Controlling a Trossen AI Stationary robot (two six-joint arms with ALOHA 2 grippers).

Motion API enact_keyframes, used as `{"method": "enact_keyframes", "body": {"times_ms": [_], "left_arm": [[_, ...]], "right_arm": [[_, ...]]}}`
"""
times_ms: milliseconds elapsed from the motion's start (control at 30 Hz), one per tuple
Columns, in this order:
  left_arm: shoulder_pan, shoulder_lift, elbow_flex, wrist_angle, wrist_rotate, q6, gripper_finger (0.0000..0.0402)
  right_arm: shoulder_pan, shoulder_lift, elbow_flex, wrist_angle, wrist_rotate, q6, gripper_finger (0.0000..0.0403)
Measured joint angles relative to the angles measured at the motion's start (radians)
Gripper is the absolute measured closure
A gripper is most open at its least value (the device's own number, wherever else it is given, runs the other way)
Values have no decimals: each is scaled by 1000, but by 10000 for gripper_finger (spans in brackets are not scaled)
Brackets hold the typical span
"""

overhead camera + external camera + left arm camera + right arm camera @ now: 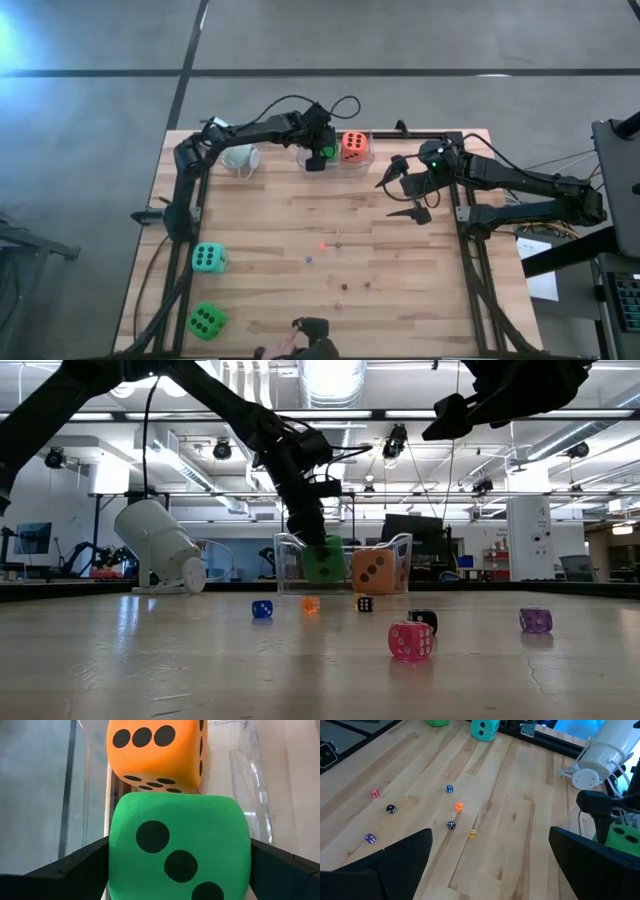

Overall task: Pick & Place Dice
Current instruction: Put the top big green dice into the transparent bin

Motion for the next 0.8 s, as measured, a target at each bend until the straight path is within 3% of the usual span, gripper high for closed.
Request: {"method": "enact_keyframes", "body": {"times_ms": [800], "left_arm": [[-1,0,0,32,-1,-48,2]], "right_arm": [[0,0,0,0,0,0,3]]}}
